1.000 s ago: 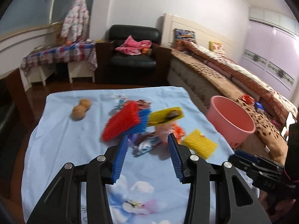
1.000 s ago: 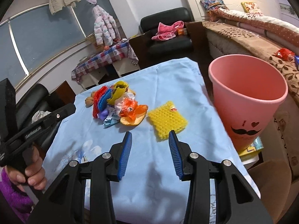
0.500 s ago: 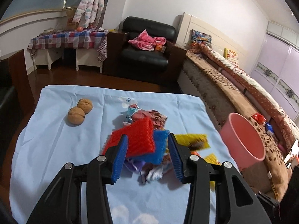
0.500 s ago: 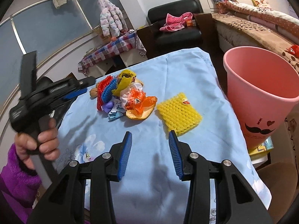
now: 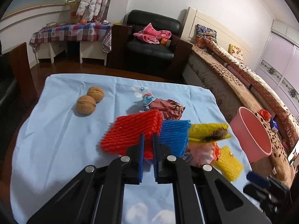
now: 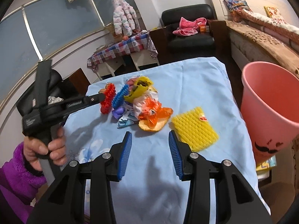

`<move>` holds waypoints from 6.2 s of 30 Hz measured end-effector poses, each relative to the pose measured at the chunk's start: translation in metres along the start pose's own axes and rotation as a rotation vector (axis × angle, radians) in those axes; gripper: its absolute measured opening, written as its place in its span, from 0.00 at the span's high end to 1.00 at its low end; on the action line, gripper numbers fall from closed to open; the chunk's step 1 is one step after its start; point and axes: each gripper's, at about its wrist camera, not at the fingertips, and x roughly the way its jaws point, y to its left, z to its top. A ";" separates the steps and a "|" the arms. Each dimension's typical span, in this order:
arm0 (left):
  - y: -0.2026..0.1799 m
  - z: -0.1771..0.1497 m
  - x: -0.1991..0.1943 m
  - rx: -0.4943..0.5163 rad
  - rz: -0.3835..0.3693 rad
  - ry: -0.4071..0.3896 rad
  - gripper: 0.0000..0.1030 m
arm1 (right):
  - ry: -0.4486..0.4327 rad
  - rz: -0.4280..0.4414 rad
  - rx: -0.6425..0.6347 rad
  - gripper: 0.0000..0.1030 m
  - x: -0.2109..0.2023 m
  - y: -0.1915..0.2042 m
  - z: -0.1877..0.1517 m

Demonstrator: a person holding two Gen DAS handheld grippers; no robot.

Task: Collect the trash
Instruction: 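Grasp the red mesh net with the left tool, then grasp the yellow wrapper with the right tool while the left tool holds the red net, then carry both items over the pink bucket and open both tools, then move both open tools back over the table, then grasp the blue mesh net with the left tool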

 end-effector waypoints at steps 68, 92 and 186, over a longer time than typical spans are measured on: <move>-0.034 -0.004 -0.092 0.026 -0.212 -0.101 0.95 | -0.180 -0.018 0.025 0.81 -0.048 0.004 0.037; -0.200 0.016 -0.037 0.251 -0.459 -0.026 0.95 | -0.333 -0.358 0.191 0.81 -0.114 -0.120 0.022; -0.052 -0.032 -0.046 0.135 0.053 -0.065 0.42 | -0.185 -0.230 0.090 0.68 -0.063 -0.040 -0.002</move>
